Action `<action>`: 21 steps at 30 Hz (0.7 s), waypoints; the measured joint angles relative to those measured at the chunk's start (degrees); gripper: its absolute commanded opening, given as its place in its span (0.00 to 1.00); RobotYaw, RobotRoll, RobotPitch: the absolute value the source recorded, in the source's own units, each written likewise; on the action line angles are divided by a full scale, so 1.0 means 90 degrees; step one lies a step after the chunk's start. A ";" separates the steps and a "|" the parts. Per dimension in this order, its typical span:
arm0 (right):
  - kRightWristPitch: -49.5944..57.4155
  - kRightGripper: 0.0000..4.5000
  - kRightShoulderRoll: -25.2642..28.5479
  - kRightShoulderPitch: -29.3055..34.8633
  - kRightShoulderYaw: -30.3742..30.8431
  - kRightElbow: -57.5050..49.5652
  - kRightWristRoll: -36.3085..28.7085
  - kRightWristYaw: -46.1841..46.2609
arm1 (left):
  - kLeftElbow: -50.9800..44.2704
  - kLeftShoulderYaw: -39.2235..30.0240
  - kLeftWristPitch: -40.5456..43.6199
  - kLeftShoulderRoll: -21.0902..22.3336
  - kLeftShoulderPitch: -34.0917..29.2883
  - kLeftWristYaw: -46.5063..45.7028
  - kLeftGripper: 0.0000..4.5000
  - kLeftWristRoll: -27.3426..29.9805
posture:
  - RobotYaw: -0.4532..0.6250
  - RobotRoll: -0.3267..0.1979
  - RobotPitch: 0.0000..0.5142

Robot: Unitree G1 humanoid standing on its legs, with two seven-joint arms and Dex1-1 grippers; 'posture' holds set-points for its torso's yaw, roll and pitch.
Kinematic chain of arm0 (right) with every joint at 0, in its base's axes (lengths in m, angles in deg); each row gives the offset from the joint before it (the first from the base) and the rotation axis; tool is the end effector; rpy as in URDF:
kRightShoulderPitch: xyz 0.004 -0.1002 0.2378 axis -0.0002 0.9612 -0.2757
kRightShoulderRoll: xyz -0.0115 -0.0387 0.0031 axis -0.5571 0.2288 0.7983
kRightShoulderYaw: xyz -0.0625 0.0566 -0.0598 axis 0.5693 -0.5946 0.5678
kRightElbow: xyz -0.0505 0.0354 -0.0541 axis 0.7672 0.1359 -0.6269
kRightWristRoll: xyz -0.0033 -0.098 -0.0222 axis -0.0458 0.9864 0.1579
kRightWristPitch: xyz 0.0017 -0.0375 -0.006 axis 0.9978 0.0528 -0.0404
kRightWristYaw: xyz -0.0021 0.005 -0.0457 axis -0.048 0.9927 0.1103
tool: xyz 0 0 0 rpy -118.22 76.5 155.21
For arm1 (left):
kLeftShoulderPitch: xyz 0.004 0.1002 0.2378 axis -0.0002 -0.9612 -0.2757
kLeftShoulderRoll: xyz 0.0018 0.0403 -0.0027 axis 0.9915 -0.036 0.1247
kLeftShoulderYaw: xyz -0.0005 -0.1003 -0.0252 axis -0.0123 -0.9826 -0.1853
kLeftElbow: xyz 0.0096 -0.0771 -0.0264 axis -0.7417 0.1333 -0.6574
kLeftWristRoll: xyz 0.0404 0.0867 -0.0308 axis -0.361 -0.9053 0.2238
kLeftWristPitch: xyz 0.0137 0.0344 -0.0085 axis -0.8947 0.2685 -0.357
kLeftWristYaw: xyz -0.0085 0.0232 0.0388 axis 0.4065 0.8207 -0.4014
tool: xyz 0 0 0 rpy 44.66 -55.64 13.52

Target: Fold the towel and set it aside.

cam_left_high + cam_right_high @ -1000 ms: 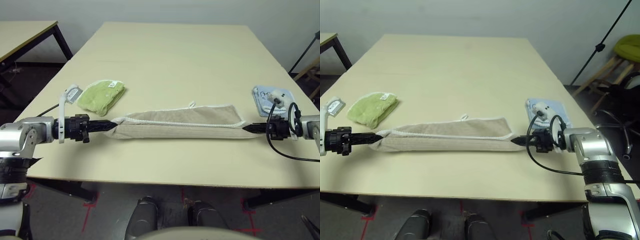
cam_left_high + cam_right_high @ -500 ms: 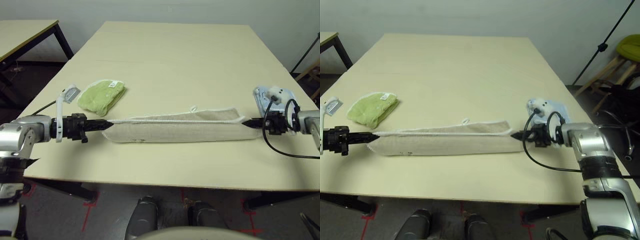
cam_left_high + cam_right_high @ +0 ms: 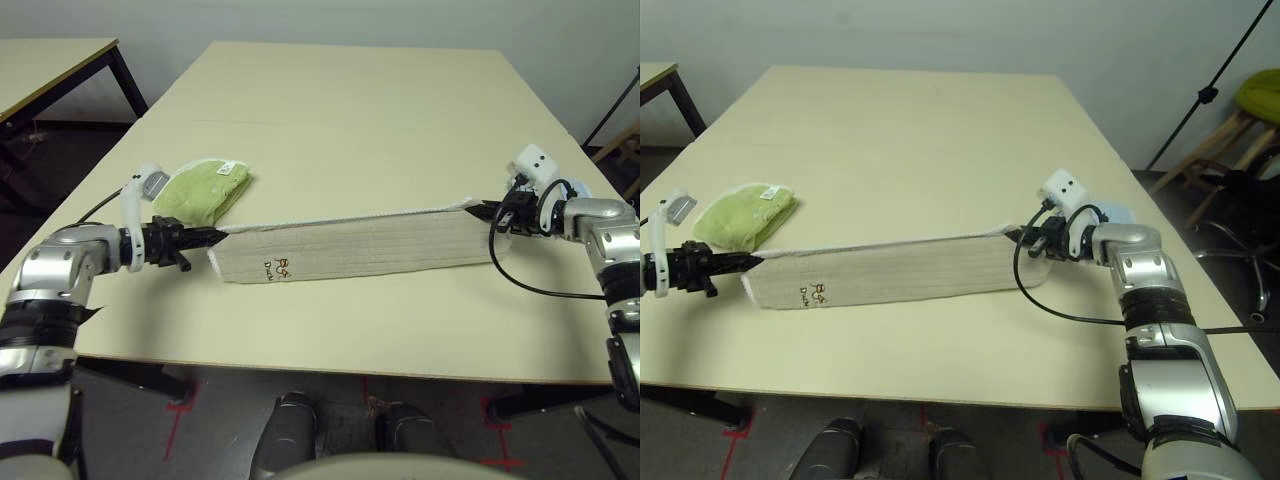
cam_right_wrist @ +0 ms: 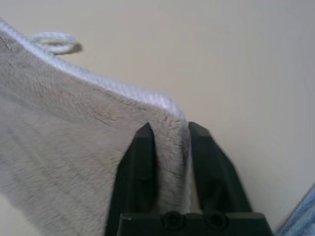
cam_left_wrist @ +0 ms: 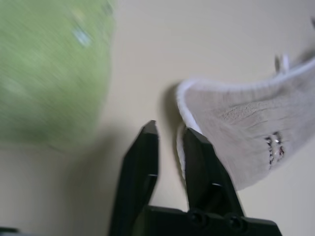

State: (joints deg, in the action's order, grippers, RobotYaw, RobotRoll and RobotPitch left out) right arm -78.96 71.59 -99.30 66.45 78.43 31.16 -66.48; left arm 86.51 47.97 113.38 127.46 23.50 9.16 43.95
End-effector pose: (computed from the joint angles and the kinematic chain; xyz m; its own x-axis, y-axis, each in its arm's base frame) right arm 0.3114 -0.3093 0.1528 0.7326 0.5106 -0.4501 -0.6411 0.7398 -0.2042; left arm 0.2681 0.3409 0.1614 0.7457 -0.5366 -0.3949 0.5276 0.8376 -0.1418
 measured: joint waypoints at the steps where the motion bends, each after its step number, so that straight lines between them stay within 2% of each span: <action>1: 0.0000 0.57 -0.0028 -0.0034 -0.0049 0.0035 -0.0033 -0.0014 | -0.0020 -0.0054 0.0005 0.0005 0.0030 -0.0004 0.54 0.0005 | 0.53 0.62 0.20; 6: 0.0258 0.99 -0.0039 -0.0052 -0.0580 -0.0073 -0.0450 -0.0051 | -0.0213 -0.0070 0.0142 0.0112 -0.0206 0.0072 0.94 -0.0013 | 0.53 0.62 0.20; 7: 0.0355 1.00 -0.0039 -0.0052 -0.0701 -0.0155 -0.0565 -0.0052 | -0.0307 -0.0089 0.0204 0.0116 -0.0266 0.0069 1.00 -0.0005 | 0.53 0.62 0.20; 10: 0.0457 1.00 -0.0046 -0.0072 -0.0913 -0.0381 -0.0721 0.0033 | -0.0702 -0.0152 0.0294 0.0095 -0.0298 -0.0073 1.00 0.0017 | 0.53 0.62 0.20; 14: 0.0558 1.00 -0.0242 -0.0176 -0.1340 -0.0628 -0.0911 0.0665 | -0.1248 -0.0502 0.0351 -0.0233 -0.0127 -0.0622 1.00 0.0154 | 0.53 0.62 0.19; 18: 0.0717 1.00 -0.0908 -0.0011 -0.1657 -0.1679 -0.1144 0.1493 | -0.2031 -0.0678 0.0378 -0.1089 -0.0030 -0.1395 1.00 0.0310 | 0.53 0.62 0.19; 20: 0.0889 1.00 -0.1326 0.0381 -0.1737 -0.2428 -0.1311 0.1930 | -0.2389 -0.0699 0.0338 -0.1624 -0.0040 -0.1898 1.00 0.0314 | 0.52 0.62 0.19; 21: 0.0932 1.00 -0.1643 0.0635 -0.1777 -0.2816 -0.1362 0.2222 | -0.2545 -0.0739 0.0240 -0.2043 -0.0069 -0.2227 1.00 0.0297 | 0.52 0.62 0.19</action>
State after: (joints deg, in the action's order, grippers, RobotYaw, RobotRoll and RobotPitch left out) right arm -70.57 56.80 -93.58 50.45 53.08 18.91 -46.49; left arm 63.61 41.32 115.54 109.08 22.88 -10.89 46.62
